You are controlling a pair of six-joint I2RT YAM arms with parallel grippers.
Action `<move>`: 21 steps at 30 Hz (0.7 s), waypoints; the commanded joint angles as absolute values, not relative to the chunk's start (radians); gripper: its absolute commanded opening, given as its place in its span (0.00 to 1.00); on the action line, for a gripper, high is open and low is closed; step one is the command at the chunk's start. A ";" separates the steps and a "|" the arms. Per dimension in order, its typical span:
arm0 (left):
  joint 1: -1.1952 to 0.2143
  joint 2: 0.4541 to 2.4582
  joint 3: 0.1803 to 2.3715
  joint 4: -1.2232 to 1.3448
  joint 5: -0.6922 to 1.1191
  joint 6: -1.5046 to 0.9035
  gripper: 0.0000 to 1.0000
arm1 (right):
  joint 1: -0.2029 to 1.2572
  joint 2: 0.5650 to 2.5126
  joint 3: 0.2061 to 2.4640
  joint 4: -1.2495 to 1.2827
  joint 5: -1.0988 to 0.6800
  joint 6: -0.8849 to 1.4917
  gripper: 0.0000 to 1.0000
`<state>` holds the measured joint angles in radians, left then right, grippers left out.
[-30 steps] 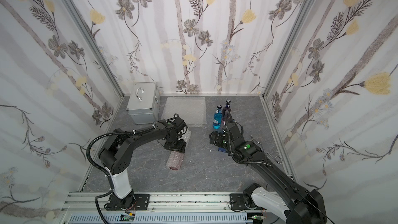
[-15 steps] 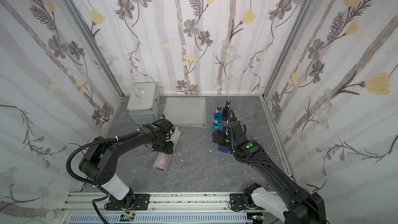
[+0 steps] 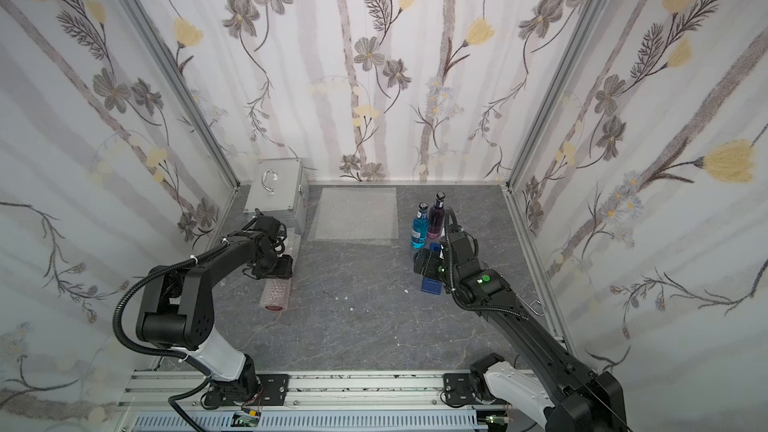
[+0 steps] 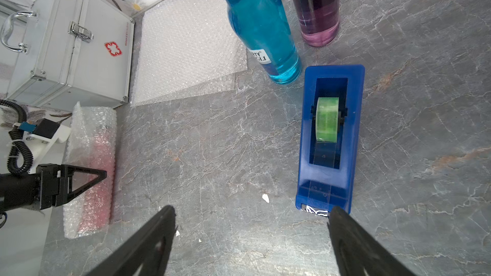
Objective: Wrap wine bottles in bubble wrap
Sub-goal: Move the bubble wrap to the center of the board.
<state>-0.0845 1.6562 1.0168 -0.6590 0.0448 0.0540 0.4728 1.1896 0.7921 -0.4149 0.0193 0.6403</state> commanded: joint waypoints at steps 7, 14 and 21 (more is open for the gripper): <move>-0.002 1.683 0.985 -0.639 0.003 0.095 0.58 | 0.473 1.251 0.858 -0.385 -0.020 0.590 0.86; 0.008 1.712 0.991 -0.627 -0.010 0.085 0.68 | 0.485 1.316 0.911 -0.405 -0.016 0.590 0.78; 0.006 1.624 1.011 -0.648 0.000 0.058 0.94 | 0.567 1.389 1.042 -0.466 0.052 0.590 0.77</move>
